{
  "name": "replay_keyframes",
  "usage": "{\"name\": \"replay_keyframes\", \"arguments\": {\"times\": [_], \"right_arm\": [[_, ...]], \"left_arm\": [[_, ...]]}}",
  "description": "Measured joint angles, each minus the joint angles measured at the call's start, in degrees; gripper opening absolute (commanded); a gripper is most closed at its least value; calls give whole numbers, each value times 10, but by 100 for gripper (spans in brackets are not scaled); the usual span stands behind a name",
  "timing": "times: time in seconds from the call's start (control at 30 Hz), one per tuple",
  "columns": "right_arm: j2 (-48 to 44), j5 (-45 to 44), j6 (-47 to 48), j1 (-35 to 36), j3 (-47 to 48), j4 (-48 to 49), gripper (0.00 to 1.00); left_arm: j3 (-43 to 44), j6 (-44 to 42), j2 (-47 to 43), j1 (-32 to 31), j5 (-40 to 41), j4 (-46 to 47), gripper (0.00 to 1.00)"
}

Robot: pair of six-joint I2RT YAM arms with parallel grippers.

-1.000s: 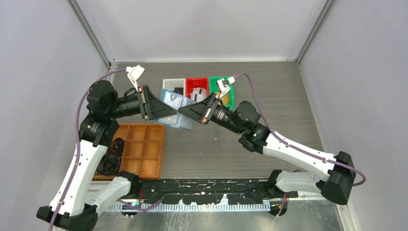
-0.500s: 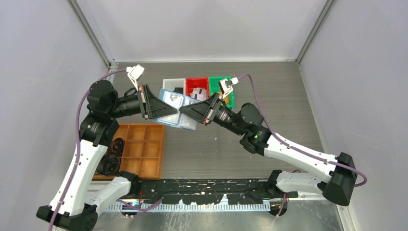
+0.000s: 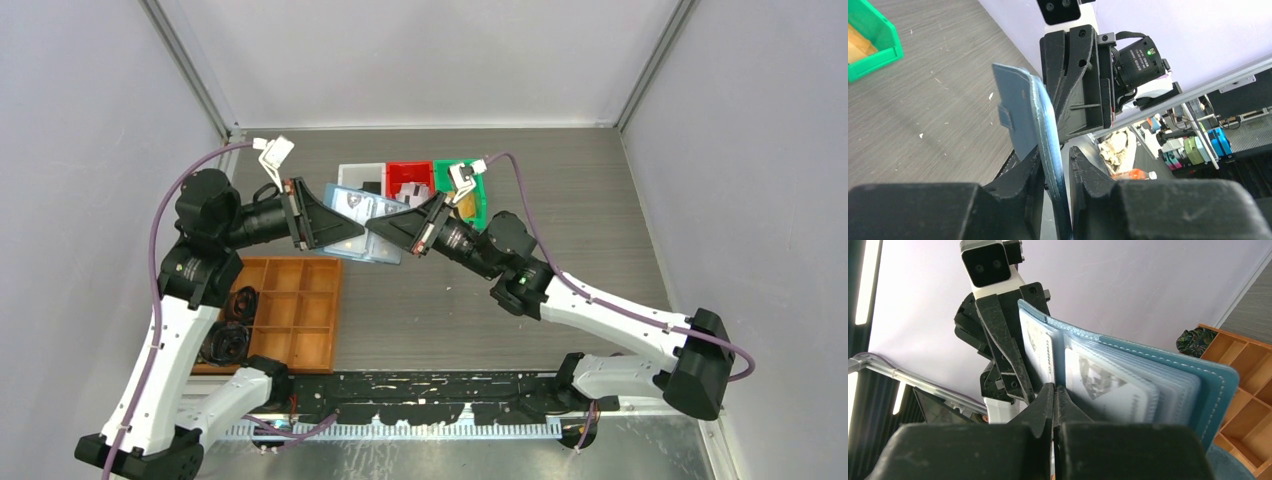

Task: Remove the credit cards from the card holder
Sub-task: Remove the credit card from the card holder.

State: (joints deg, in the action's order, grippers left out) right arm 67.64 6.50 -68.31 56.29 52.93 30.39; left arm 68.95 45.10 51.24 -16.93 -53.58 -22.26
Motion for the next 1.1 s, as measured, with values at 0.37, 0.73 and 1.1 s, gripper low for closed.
{"name": "replay_keyframes", "arguments": {"times": [0.37,0.73,1.1], "right_arm": [[-44,-31,22,22,-88,90,1],[-92,-66,44,30,-121,79,1],[-58,-54,38,35,-95,85,33]], "left_arm": [[-18,93,11,-15,-30,40,22],[-18,121,21,-17,-34,60,15],[-18,110,21,-17,-13,59,0]]}}
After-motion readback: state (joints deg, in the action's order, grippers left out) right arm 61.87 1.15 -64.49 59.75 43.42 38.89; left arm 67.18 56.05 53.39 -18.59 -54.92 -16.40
